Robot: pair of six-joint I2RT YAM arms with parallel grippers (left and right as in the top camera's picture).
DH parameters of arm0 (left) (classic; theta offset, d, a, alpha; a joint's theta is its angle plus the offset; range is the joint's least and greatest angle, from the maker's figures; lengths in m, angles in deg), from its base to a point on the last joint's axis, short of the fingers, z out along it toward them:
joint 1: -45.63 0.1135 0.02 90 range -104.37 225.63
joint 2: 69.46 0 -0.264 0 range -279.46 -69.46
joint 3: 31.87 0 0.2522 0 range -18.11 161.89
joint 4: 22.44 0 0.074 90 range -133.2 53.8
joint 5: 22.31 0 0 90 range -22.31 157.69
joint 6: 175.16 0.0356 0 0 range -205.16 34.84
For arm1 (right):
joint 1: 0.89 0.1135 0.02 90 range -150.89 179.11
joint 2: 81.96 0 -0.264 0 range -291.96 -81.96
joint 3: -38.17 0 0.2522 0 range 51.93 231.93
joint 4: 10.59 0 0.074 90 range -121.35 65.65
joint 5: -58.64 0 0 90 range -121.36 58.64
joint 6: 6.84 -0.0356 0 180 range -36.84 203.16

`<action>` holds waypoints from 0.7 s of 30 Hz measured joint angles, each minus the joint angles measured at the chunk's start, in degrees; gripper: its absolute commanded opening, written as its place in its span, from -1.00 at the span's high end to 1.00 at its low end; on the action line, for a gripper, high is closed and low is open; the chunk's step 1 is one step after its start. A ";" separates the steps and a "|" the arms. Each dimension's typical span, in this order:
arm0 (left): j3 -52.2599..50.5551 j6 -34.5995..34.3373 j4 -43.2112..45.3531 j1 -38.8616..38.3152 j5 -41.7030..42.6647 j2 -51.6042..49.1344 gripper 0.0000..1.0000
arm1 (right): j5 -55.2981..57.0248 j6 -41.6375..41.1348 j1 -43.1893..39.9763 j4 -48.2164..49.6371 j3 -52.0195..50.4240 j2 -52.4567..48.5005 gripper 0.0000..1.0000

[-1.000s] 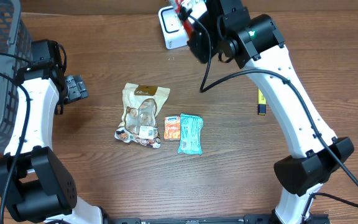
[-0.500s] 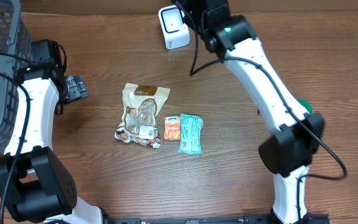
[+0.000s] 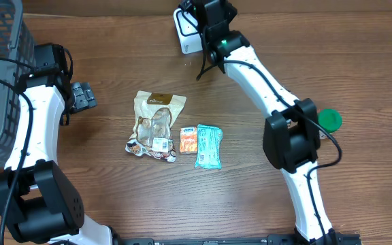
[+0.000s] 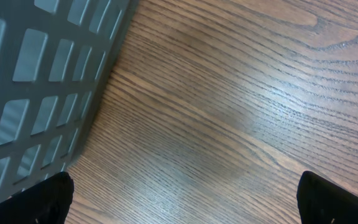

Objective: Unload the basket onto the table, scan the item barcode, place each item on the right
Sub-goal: 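Carry the red bar to the white scanner and hold it there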

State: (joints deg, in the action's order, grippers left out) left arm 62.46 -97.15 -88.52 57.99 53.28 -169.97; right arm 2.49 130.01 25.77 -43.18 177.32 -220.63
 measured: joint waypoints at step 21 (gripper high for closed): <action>0.00 0.00 -0.02 0.00 0.00 0.00 -1.00 | 8.46 6.05 0.07 3.58 0.00 -10.03 0.87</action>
State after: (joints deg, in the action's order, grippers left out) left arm 62.46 -97.15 -88.54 57.99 53.28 -169.97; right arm 10.95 136.06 25.83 -39.60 177.32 -230.67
